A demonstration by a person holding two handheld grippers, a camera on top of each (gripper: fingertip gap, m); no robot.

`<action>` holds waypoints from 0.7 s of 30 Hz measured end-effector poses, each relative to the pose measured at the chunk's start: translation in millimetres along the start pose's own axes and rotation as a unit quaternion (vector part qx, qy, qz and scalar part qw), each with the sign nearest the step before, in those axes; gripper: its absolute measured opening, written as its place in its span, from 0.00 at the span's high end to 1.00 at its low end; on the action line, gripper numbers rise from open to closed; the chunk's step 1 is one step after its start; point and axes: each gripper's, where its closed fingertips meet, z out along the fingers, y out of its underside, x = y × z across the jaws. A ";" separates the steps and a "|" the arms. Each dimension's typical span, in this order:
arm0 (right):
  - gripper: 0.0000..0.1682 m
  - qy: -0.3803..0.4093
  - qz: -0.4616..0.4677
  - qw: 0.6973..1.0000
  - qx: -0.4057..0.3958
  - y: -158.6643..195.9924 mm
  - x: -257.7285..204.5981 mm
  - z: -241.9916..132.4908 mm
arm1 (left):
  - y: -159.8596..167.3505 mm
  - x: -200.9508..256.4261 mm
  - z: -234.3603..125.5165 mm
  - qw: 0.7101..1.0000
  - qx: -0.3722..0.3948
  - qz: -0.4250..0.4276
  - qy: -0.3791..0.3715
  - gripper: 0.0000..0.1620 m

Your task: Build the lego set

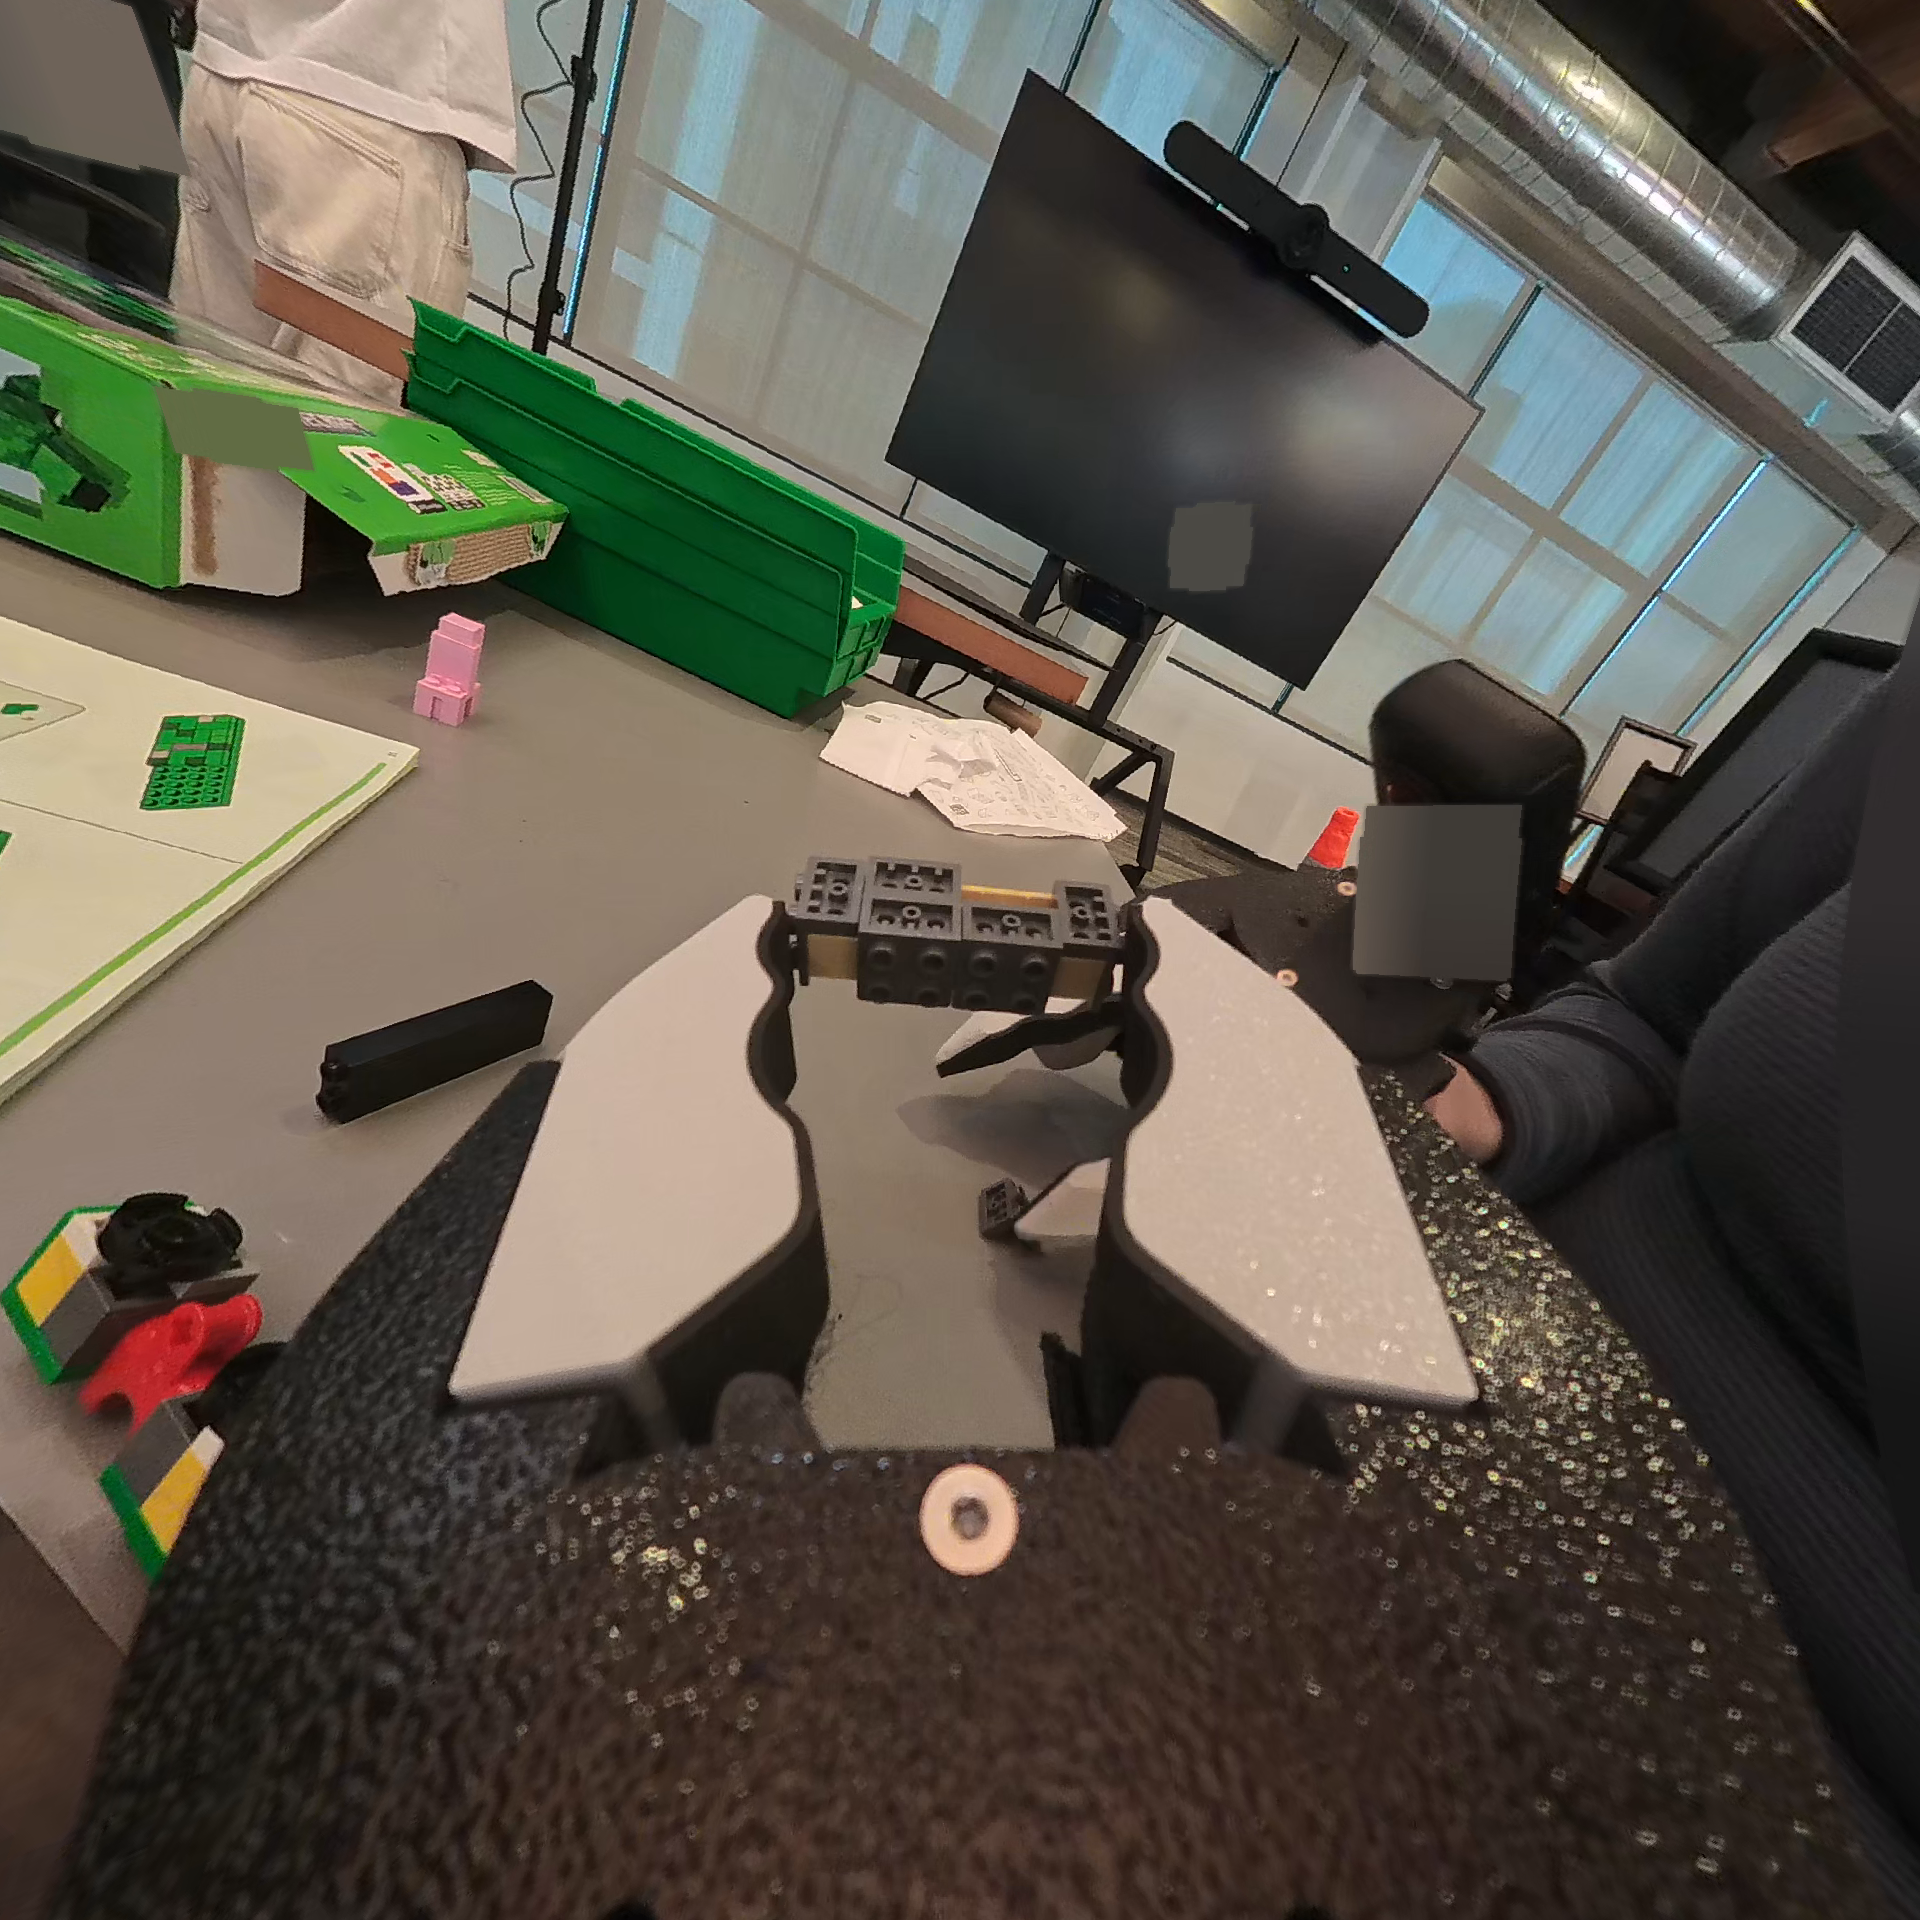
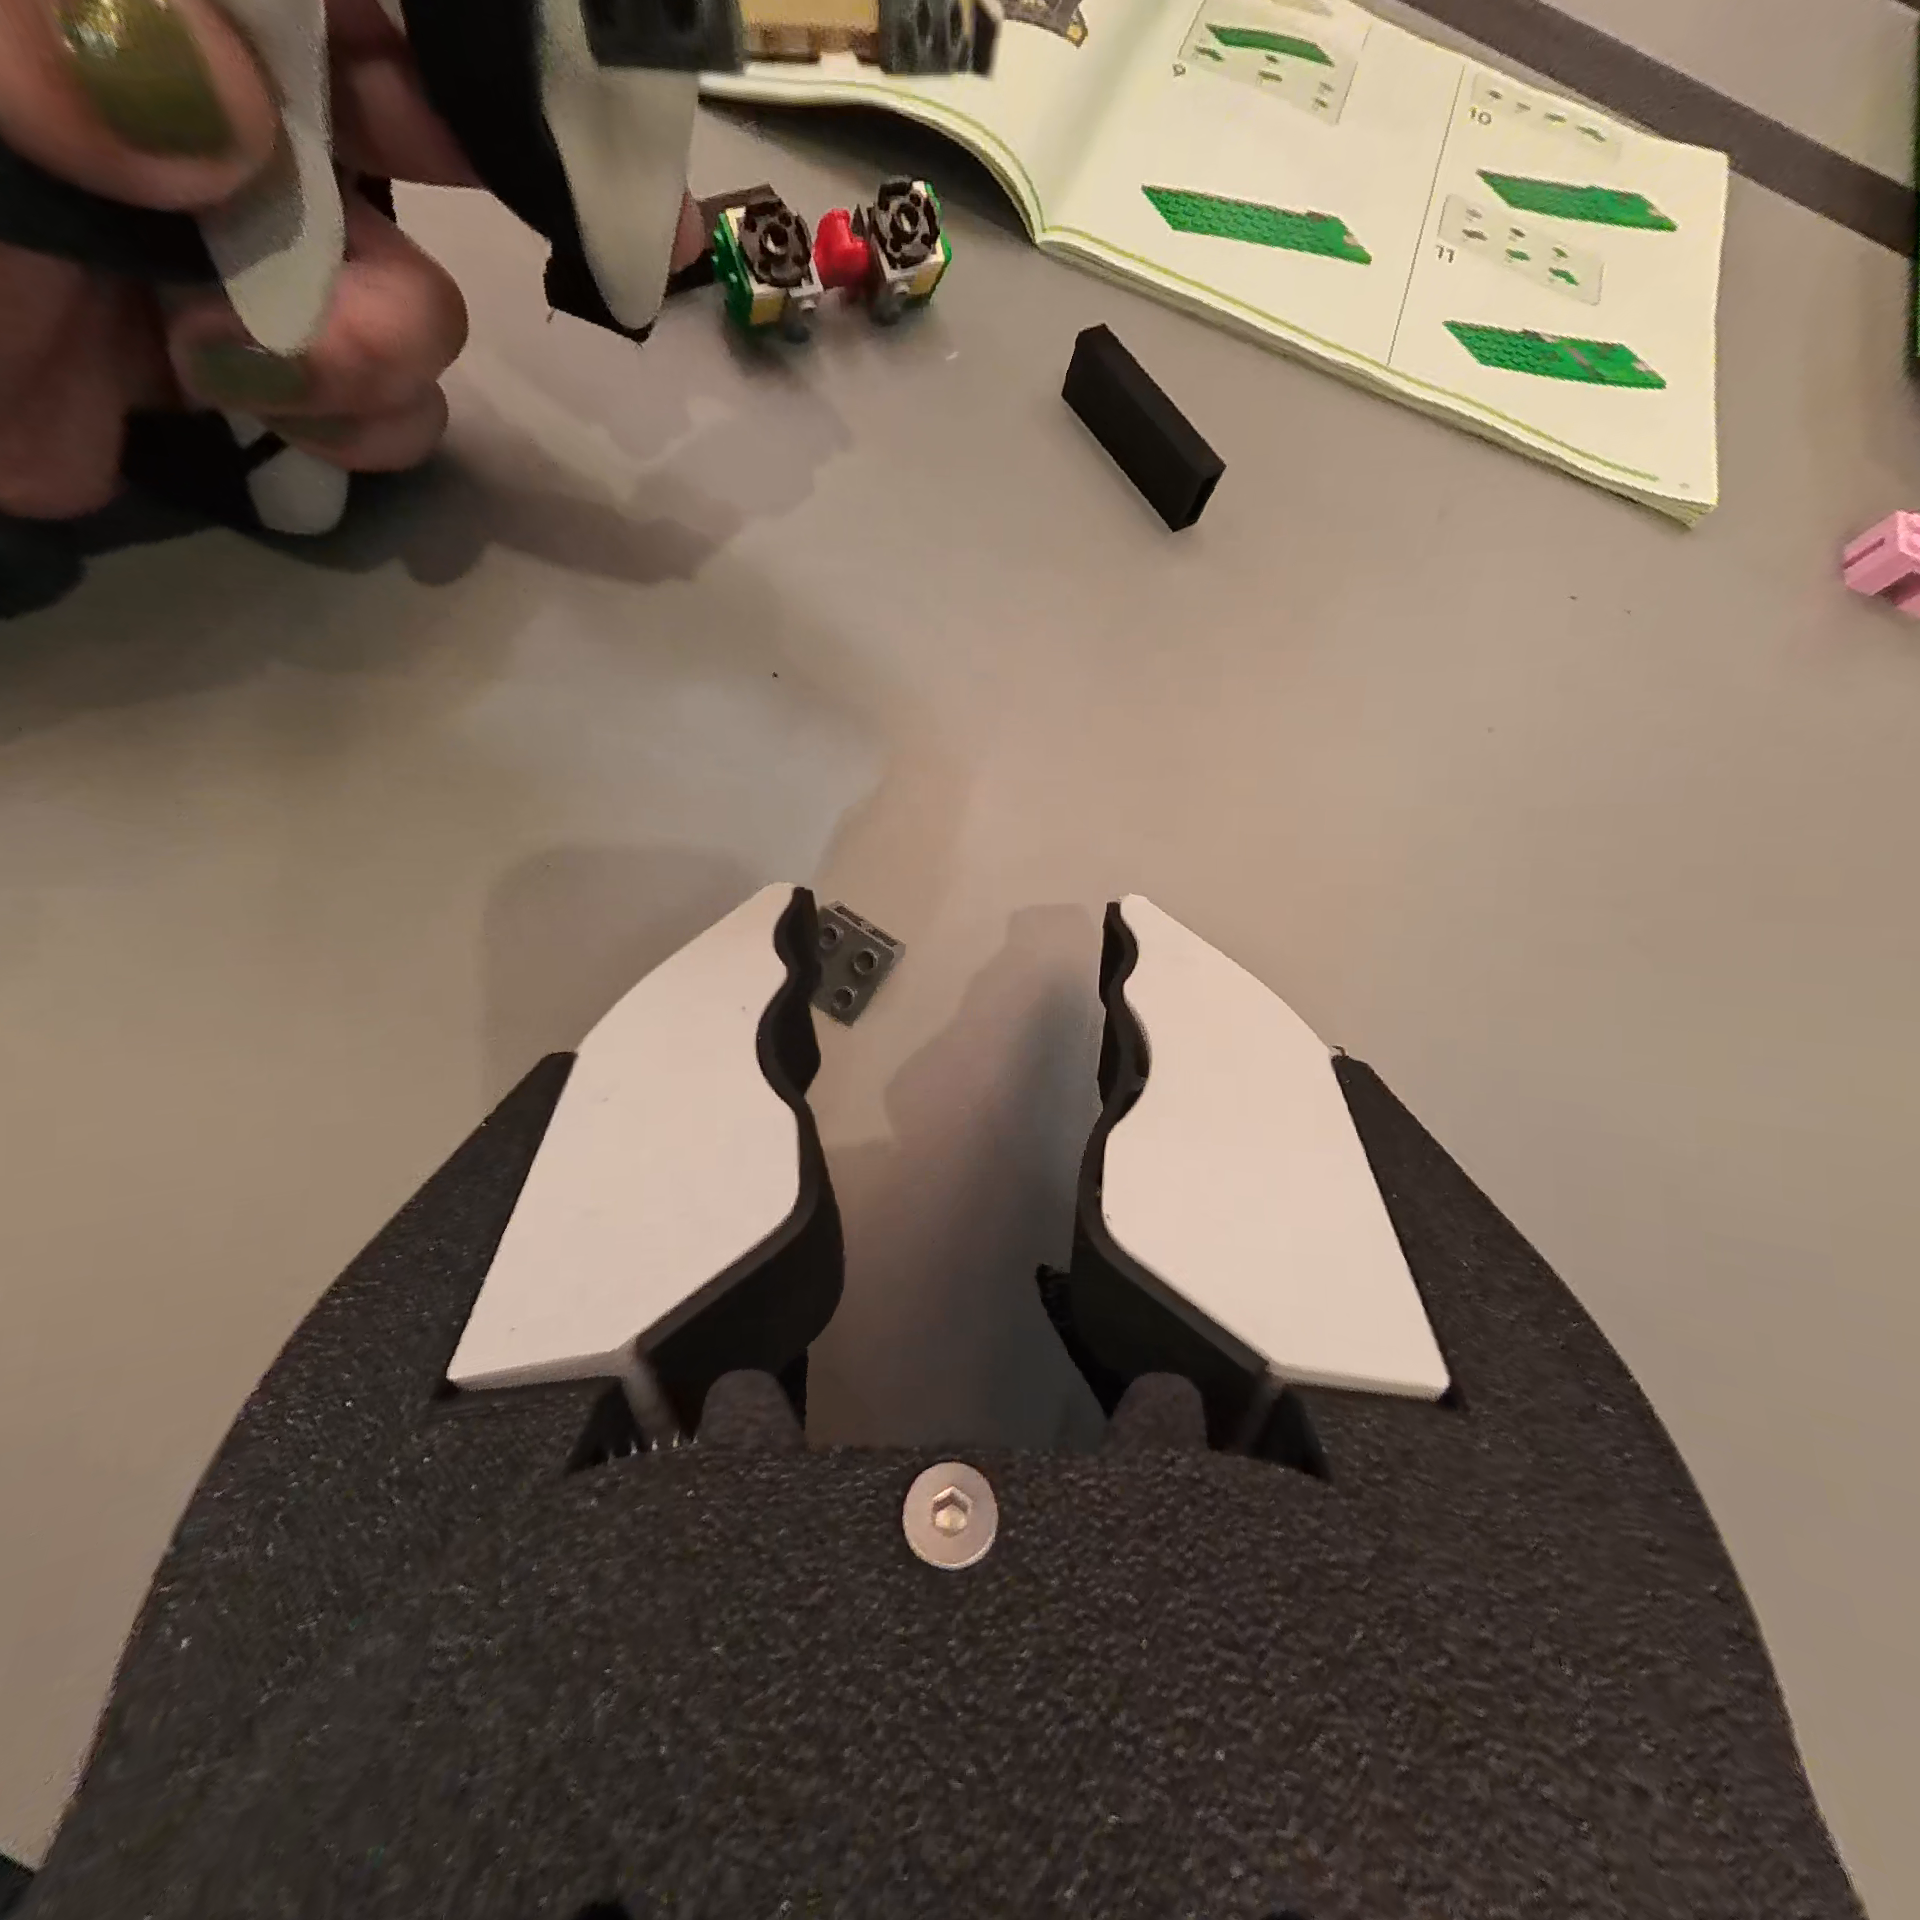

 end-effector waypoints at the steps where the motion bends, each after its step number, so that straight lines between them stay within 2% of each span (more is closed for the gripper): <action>1: 0.70 0.004 -0.001 1.000 -0.002 1.6 3.4 -1.2 | -0.3 0.0 -0.2 1.000 0.001 0.000 0.000 0.63; 4: 0.72 0.031 -0.016 0.999 -0.020 8.2 23.5 -4.4 | -0.9 -0.4 -0.8 1.000 0.004 -0.004 0.001 0.62; 6: 0.73 0.018 -0.003 0.999 -0.028 13.1 26.7 -9.9 | -1.0 -0.5 -0.9 1.000 0.004 -0.005 0.002 0.62; 10: 0.76 -0.054 0.076 0.995 -0.024 18.9 10.0 -27.0 | -1.1 -0.5 -1.0 1.000 0.004 -0.005 0.002 0.62; 13: 0.83 -0.070 0.065 0.995 -0.037 25.4 1.1 -37.2 | -1.3 -0.4 -1.2 1.000 0.005 -0.006 0.003 0.62; 17: 0.84 -0.113 0.089 0.989 -0.034 22.7 -17.1 -41.7 | -1.1 -0.3 -1.0 1.000 0.004 -0.008 0.004 0.62; 21: 0.84 -0.103 0.073 0.991 -0.039 25.1 -16.5 -35.2 | -1.2 -0.2 -1.1 1.000 0.005 -0.007 0.004 0.62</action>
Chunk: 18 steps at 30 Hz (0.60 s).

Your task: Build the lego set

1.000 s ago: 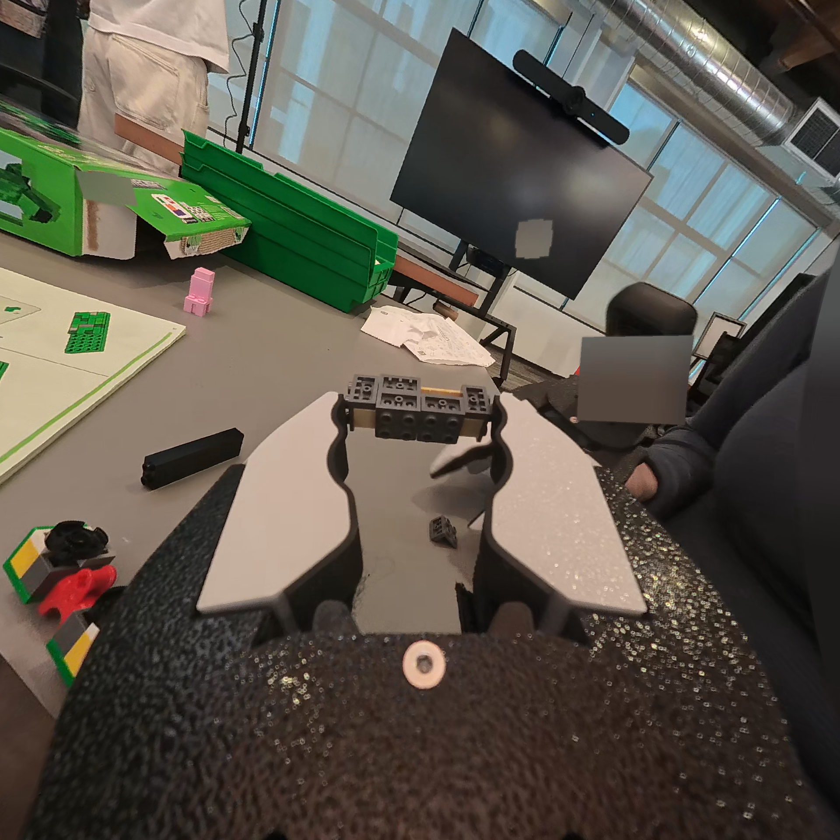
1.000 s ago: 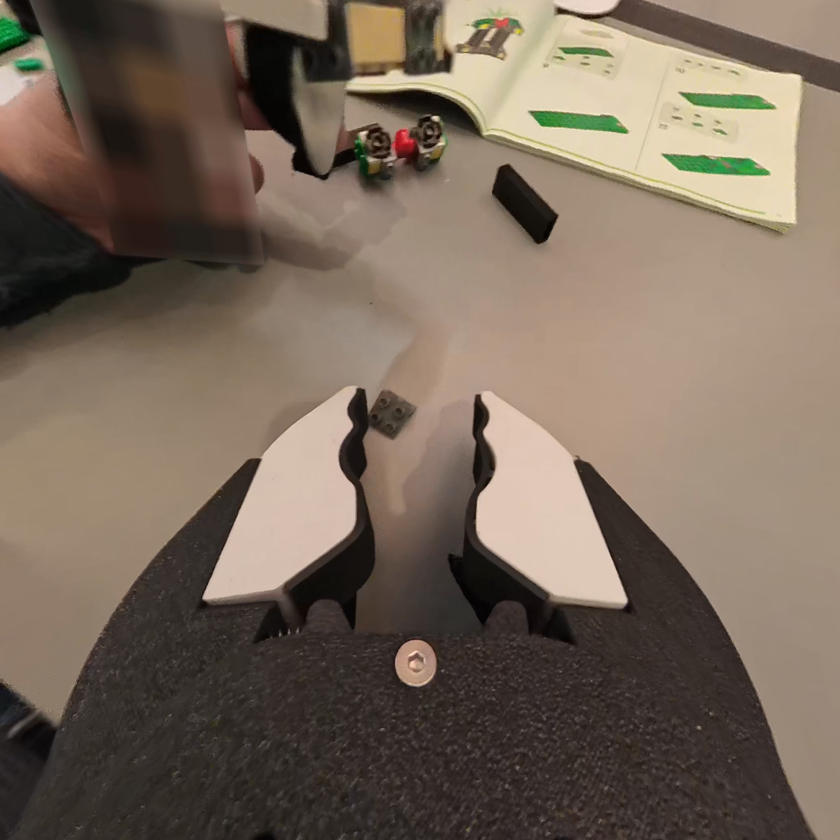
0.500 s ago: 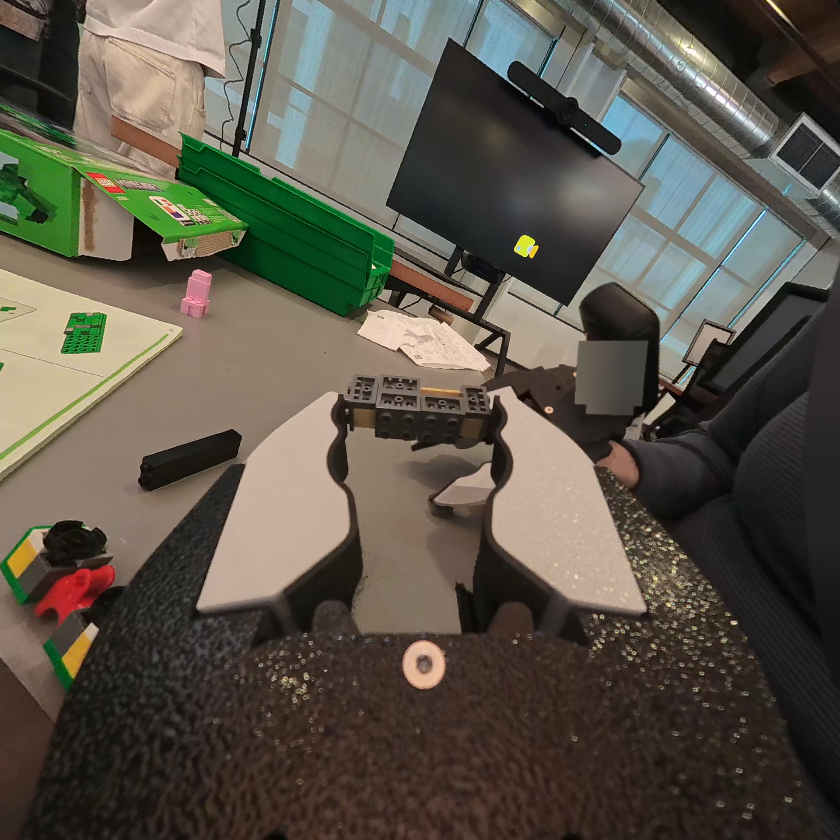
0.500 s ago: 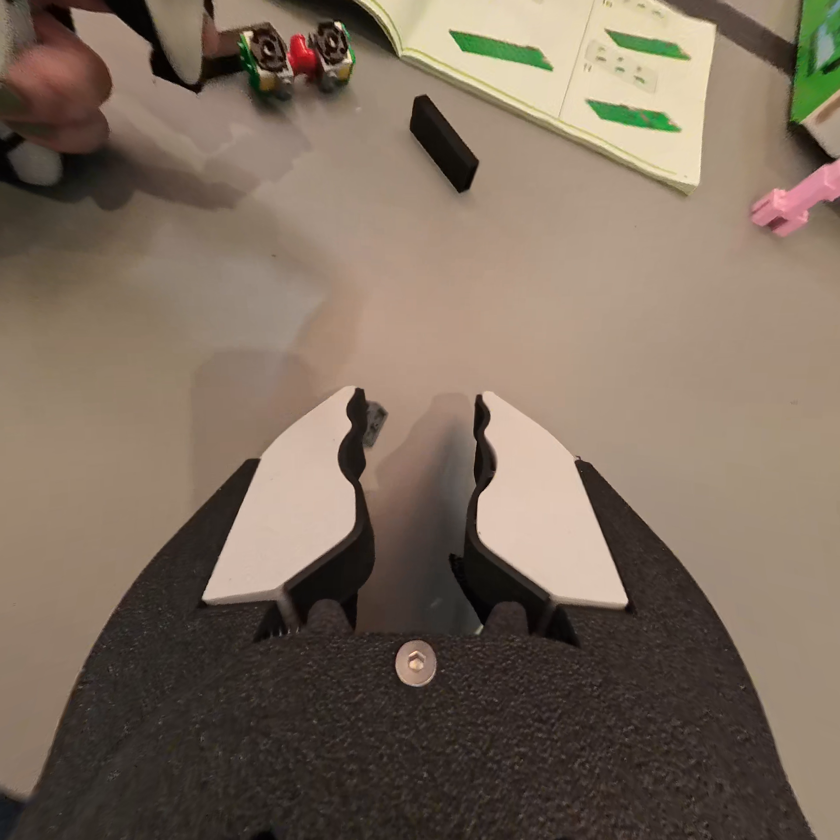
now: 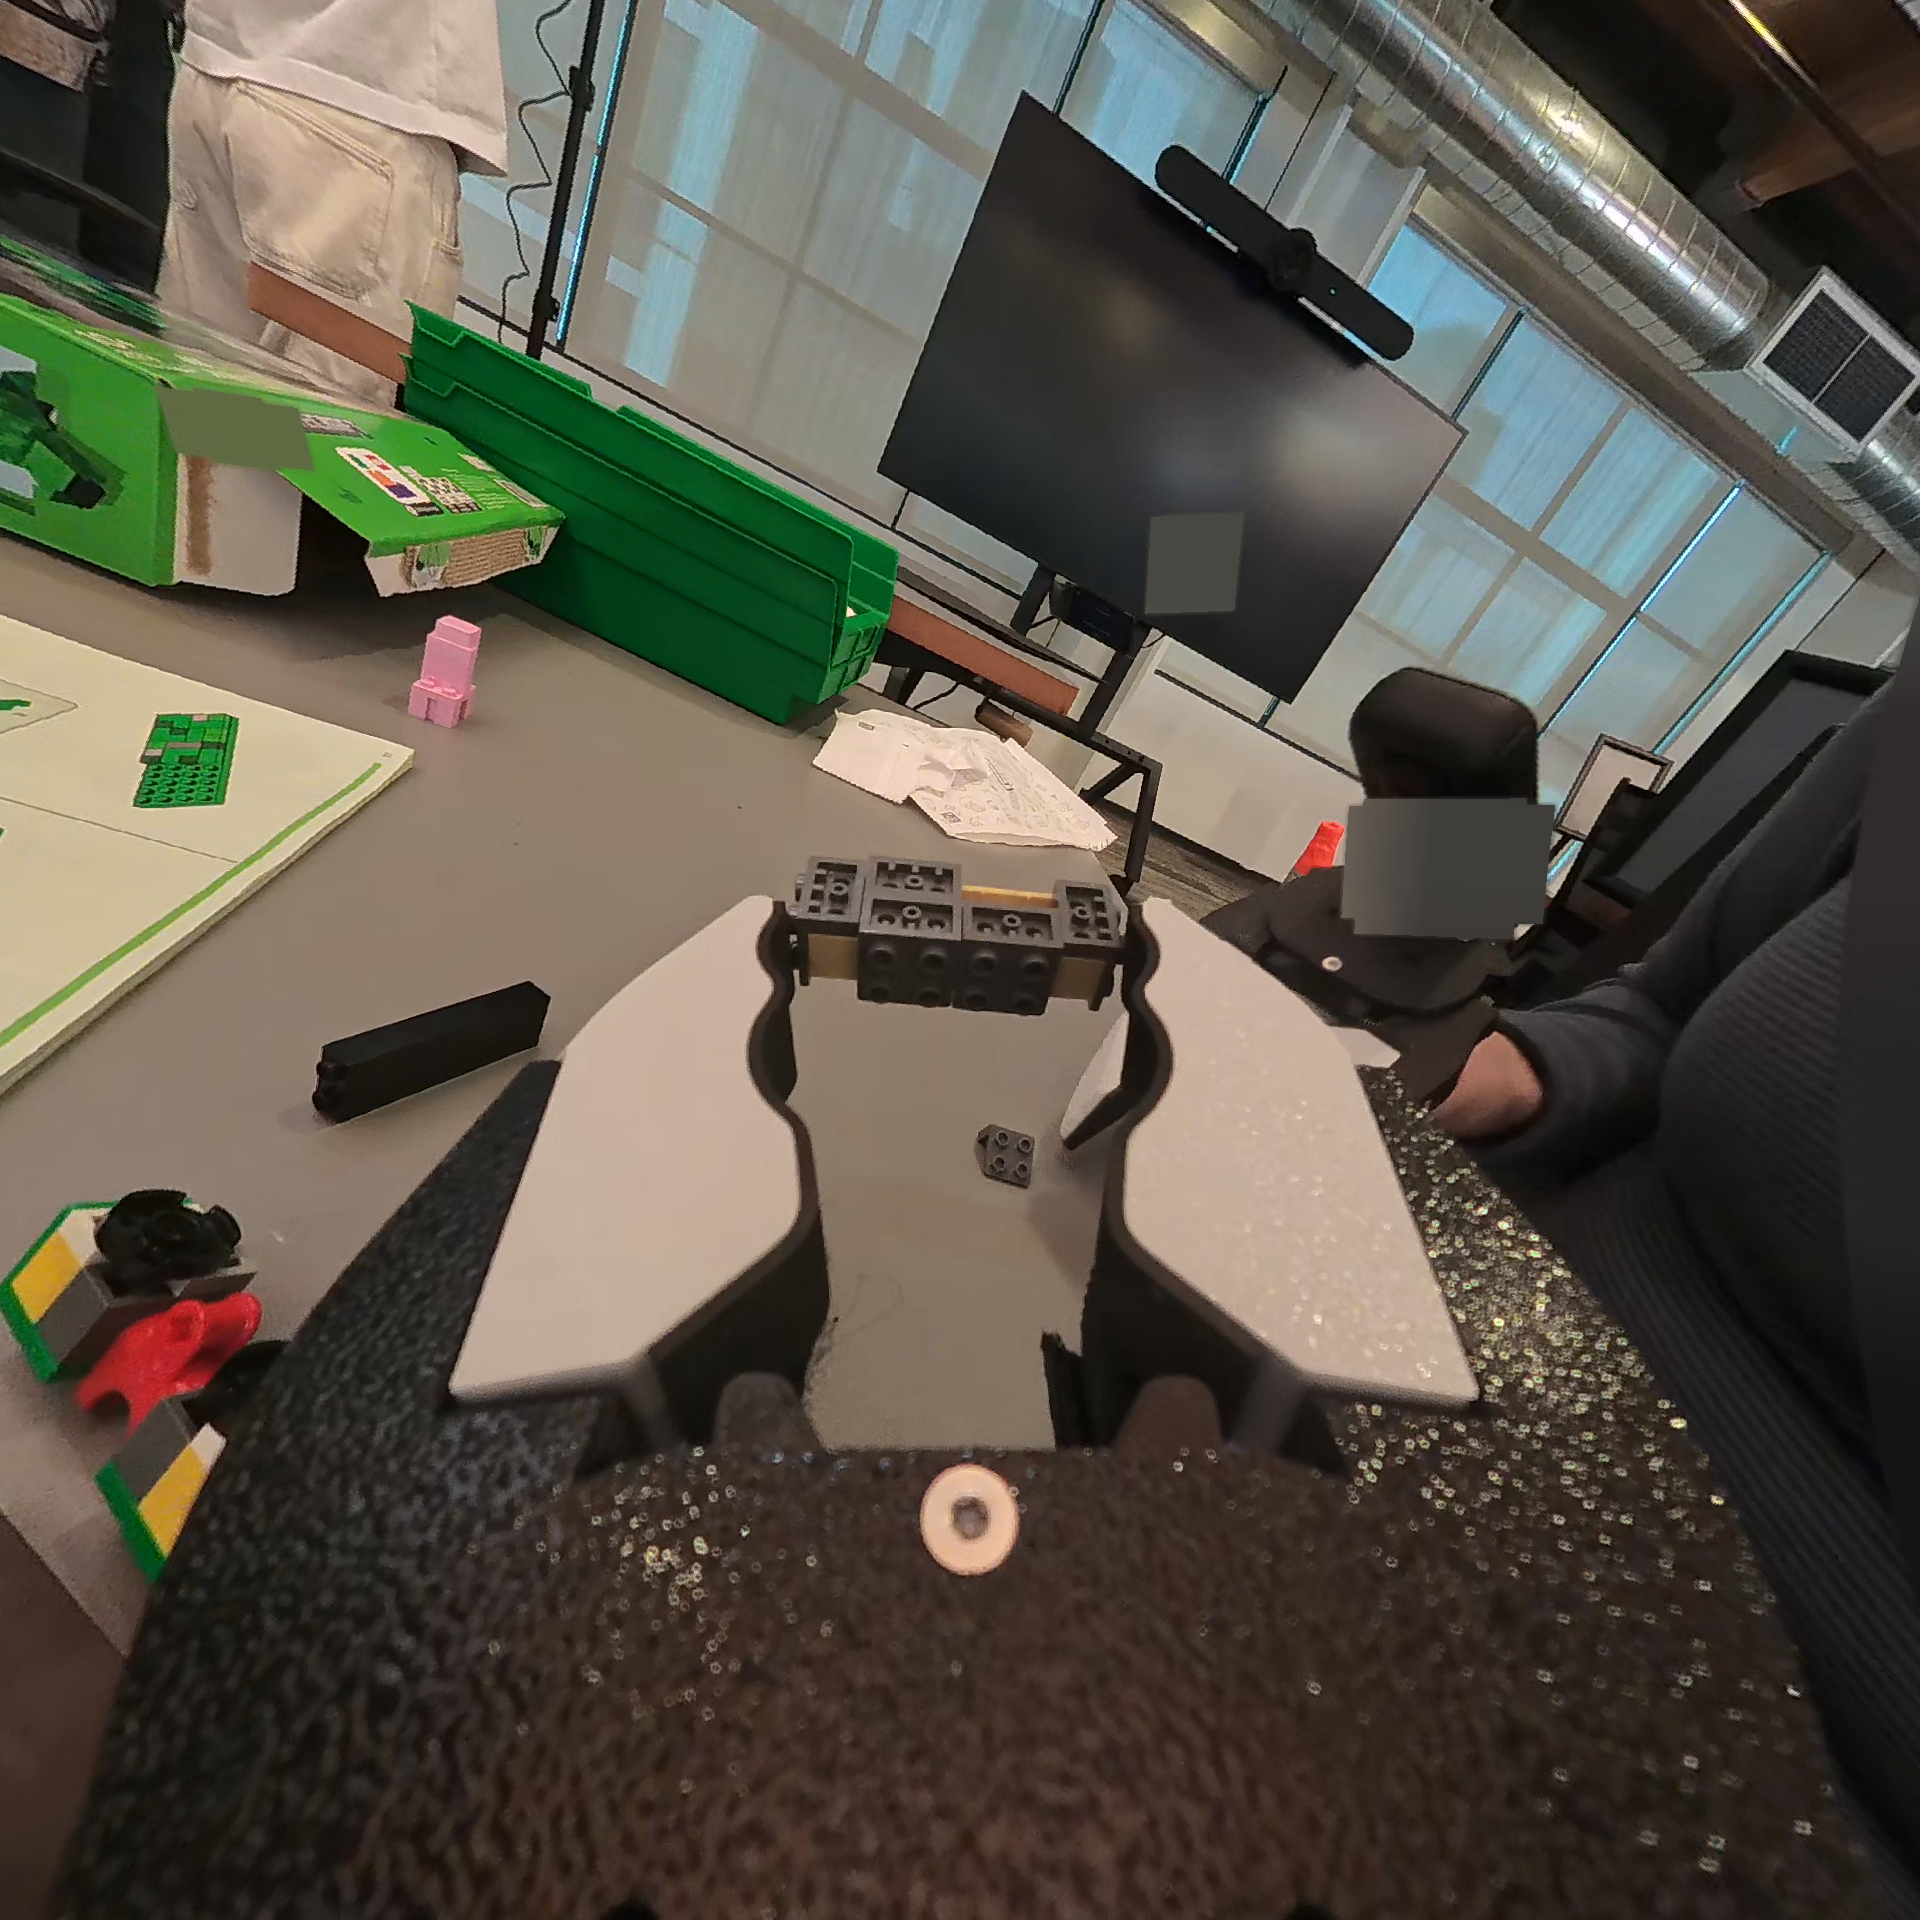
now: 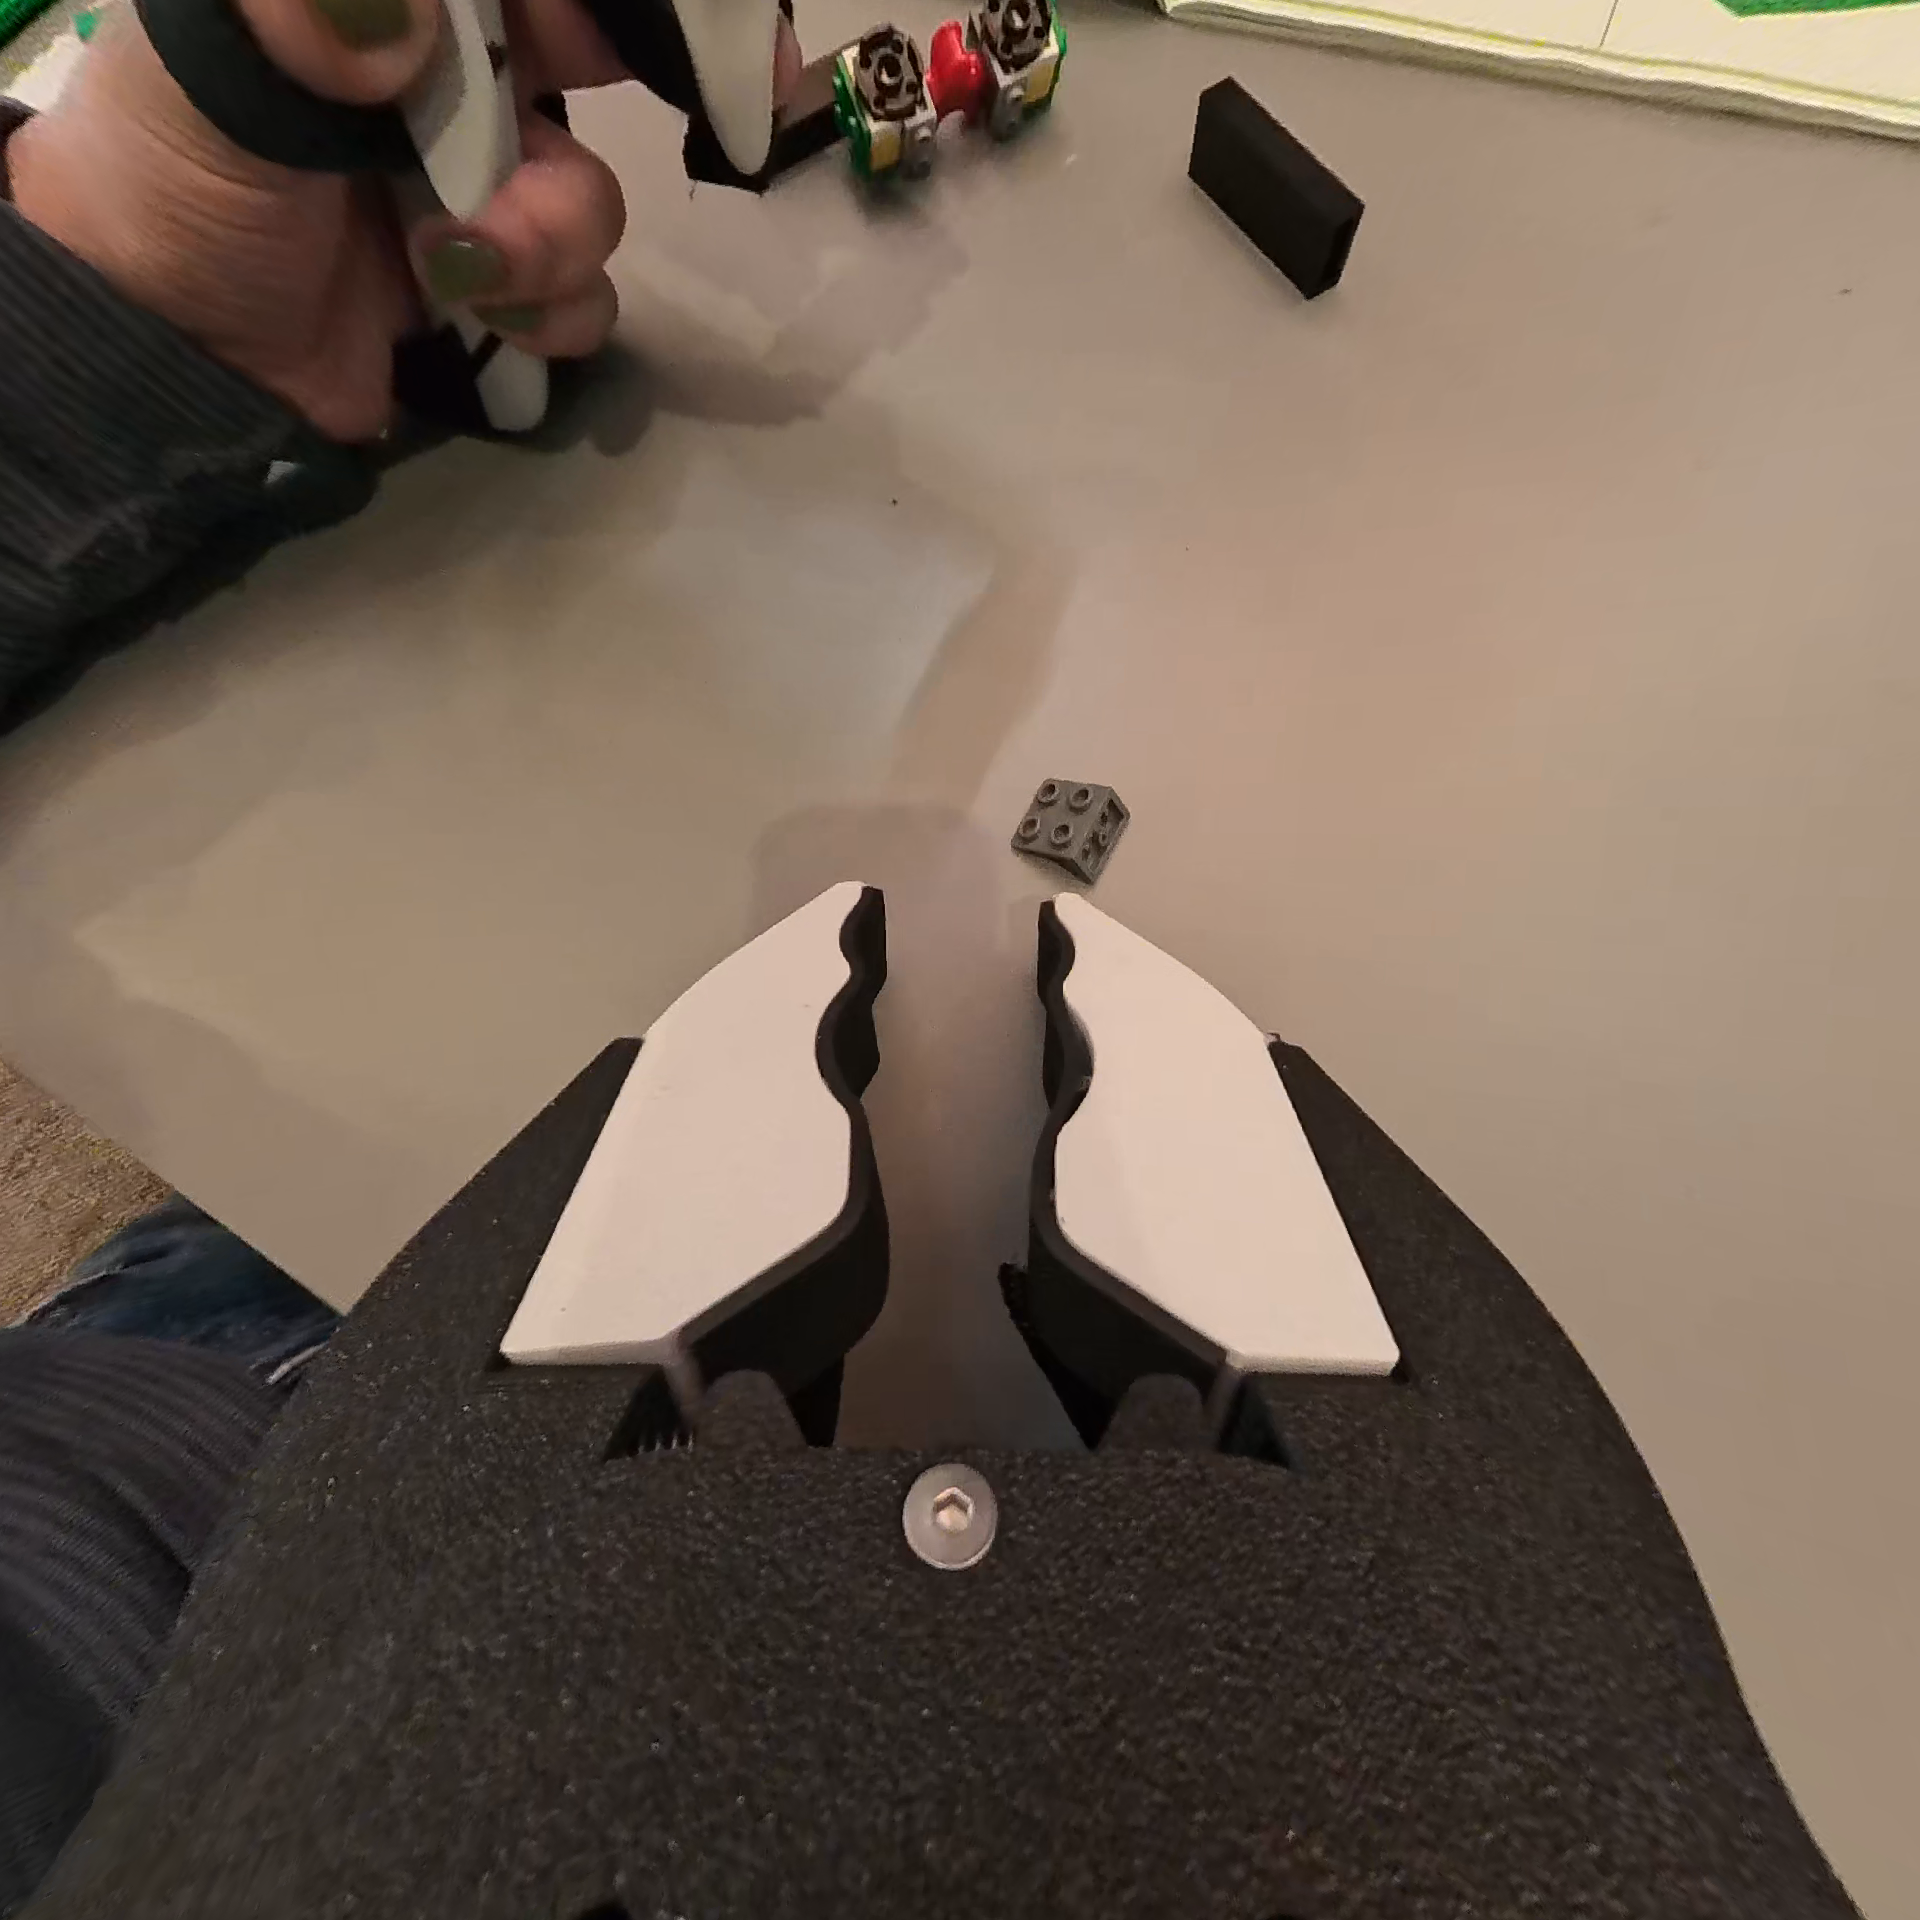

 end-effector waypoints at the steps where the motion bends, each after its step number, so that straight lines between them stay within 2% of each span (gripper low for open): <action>1: 0.83 -0.003 0.002 1.000 -0.001 0.2 -0.5 2.3 | 0.2 0.0 0.2 1.000 -0.001 0.000 0.000 0.62; 10: 0.79 0.024 -0.039 0.999 -0.020 -7.0 15.6 19.6 | -0.3 -0.2 -0.3 1.000 0.001 -0.003 0.001 0.62; 18: 0.79 -0.004 -0.035 0.999 -0.005 -25.4 18.6 35.4 | -0.2 -0.4 -0.2 1.000 0.001 -0.006 0.002 0.62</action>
